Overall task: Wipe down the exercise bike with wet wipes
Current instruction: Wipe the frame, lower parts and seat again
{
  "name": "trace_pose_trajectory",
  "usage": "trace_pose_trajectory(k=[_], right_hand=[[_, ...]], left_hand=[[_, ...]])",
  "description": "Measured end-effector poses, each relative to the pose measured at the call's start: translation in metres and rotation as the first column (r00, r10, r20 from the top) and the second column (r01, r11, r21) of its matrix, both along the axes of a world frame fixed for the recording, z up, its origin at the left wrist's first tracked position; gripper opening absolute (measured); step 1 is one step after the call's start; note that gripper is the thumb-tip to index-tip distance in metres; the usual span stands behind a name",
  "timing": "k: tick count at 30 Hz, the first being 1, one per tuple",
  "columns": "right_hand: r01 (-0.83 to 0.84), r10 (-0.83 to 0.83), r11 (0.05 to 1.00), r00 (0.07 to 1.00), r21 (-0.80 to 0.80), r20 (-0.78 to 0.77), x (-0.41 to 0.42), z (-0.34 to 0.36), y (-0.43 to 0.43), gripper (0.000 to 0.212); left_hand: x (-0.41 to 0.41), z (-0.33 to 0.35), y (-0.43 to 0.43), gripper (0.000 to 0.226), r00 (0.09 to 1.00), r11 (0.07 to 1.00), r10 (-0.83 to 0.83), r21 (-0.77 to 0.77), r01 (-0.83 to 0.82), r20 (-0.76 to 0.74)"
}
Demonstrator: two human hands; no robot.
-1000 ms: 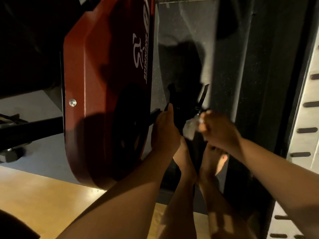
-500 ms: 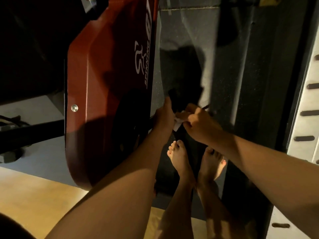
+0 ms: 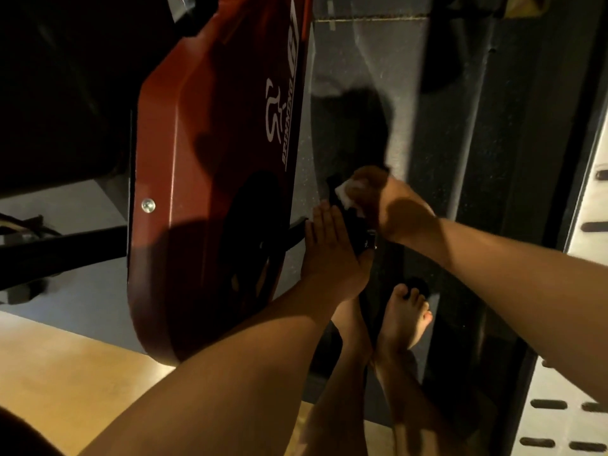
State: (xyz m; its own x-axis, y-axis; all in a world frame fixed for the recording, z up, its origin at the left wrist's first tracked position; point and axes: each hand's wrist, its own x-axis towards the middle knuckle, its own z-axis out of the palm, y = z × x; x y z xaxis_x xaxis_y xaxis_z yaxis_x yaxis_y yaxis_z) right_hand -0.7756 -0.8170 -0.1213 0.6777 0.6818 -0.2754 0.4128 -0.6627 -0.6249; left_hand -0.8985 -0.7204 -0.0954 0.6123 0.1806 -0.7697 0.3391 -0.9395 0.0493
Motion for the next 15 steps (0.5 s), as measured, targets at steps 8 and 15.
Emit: trace_pose_trajectory(k=[8, 15], right_hand=[[-0.088, 0.088, 0.958, 0.996, -0.271, -0.013, -0.017, -0.018, 0.024, 0.028], [0.042, -0.061, 0.991, 0.987, -0.126, -0.151, 0.022, -0.027, 0.029, 0.022]], left_hand=[[0.003, -0.004, 0.004, 0.091, 0.985, 0.987, -0.159, -0.009, 0.159, -0.060], [0.005, 0.014, 0.005, 0.089, 0.981, 0.957, 0.171, -0.251, -0.144, 0.091]])
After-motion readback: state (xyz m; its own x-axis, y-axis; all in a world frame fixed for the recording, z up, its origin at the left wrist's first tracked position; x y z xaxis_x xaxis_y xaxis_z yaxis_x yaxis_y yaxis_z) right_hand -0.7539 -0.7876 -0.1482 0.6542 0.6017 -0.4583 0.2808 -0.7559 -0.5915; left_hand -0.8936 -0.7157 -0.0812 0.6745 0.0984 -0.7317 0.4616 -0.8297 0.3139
